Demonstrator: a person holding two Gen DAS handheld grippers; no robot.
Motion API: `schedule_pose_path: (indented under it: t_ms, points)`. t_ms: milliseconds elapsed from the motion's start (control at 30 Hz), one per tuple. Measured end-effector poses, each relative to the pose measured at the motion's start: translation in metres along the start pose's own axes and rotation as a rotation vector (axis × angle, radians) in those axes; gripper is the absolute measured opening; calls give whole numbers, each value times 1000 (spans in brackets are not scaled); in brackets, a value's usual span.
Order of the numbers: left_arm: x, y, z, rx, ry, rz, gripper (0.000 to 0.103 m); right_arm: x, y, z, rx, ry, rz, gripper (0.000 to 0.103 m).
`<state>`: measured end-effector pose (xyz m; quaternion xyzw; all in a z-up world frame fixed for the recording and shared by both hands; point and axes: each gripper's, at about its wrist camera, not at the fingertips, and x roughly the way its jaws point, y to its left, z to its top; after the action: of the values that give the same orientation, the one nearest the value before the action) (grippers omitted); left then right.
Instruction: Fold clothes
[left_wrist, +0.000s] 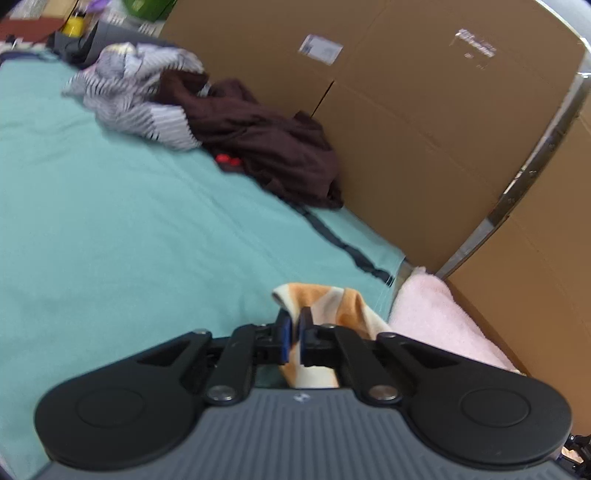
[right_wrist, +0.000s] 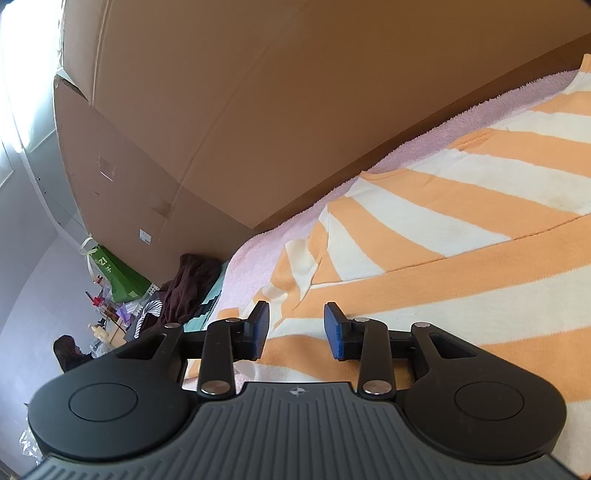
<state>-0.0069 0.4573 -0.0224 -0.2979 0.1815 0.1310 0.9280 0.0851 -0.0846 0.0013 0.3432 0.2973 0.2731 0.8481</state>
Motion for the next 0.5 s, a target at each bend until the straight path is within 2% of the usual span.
schedule_pose_path:
  t_ms: [67, 100, 167, 300, 400, 500]
  points:
    - [-11, -12, 4, 32, -47, -42, 0, 11, 4, 0, 0, 0, 1, 35]
    - [-17, -19, 5, 48, -67, -81, 0, 29, 11, -1, 0, 0, 2, 35]
    - [-31, -33, 9, 79, -106, -158, 0, 30, 9, 1, 0, -1, 2, 35]
    - [-58, -69, -6, 282, -106, -308, 0, 32, 5, 7, 0, 0, 3, 35]
    - [-71, -91, -37, 476, -11, -391, 0, 34, 2, 11, -1, -1, 3, 35]
    - [-79, -100, -71, 618, 99, -419, 6, 24, -2, 12, 0, -2, 2, 35]
